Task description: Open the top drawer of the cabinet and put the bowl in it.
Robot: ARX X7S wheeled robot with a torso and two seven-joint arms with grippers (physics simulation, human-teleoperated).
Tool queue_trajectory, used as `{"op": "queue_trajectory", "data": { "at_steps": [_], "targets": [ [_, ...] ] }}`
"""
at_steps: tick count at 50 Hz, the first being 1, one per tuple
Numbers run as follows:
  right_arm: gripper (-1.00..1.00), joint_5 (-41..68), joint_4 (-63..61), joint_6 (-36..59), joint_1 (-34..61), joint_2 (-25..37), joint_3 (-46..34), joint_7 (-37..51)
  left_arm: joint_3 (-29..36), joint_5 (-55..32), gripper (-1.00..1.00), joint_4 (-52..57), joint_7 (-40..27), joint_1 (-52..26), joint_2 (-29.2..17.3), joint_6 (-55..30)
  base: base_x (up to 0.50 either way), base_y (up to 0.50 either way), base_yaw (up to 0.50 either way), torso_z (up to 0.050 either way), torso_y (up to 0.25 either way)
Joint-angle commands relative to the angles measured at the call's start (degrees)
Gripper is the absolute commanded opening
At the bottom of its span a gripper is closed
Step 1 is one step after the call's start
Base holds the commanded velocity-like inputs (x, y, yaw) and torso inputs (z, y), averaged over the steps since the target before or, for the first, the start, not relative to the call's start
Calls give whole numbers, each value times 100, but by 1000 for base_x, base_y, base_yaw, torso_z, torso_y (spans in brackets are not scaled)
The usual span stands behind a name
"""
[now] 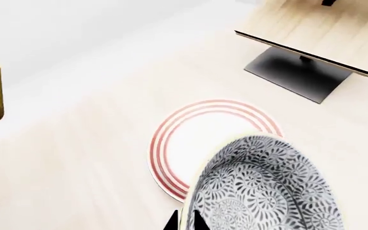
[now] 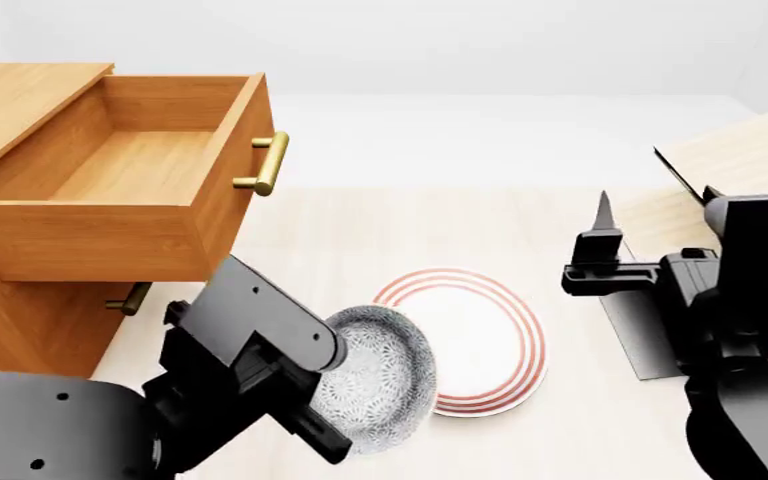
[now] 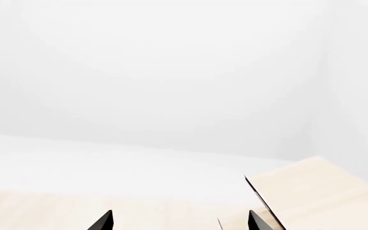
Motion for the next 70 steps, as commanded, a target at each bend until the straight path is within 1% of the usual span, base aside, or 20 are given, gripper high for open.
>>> {"op": "queue_trajectory", "data": {
  "at_steps": [1,11,20,32,35,38,46,59,70],
  "targets": [
    [100,124,-229,137,-77,36,266,23,-63,-823,-100,197,-731,-768,-1,2,0,0,0,0,0],
    [100,248,-427,313,-56,74,451,41,124,-1565,-100,119,-1360,-1634,36,105,0,0,0,0,0],
    [100,319,-510,381,-10,58,470,67,180,-1720,-100,-120,-1667,-2222,168,241,0,0,0,0,1],
    [100,427,-611,512,72,85,598,96,163,-1893,-100,-781,-2004,-3350,369,442,0,0,0,0,0],
    [100,435,-602,498,62,88,608,99,138,-1873,-100,-1096,-2060,-3762,432,481,0,0,0,0,0],
    [100,456,-610,505,64,92,629,99,131,-1791,-100,-1434,-2076,-4087,487,504,0,0,0,0,0],
    [100,501,-607,511,69,120,709,96,184,-1086,-100,-2379,-1901,-4693,604,504,0,0,0,0,0],
    [100,563,-638,563,103,153,766,136,390,158,-100,-3576,-1226,-5100,623,674,0,0,0,0,1],
    [100,560,-584,490,76,173,733,153,553,850,-100,-4467,-891,-5217,675,983,0,0,0,0,0]
  ]
}}
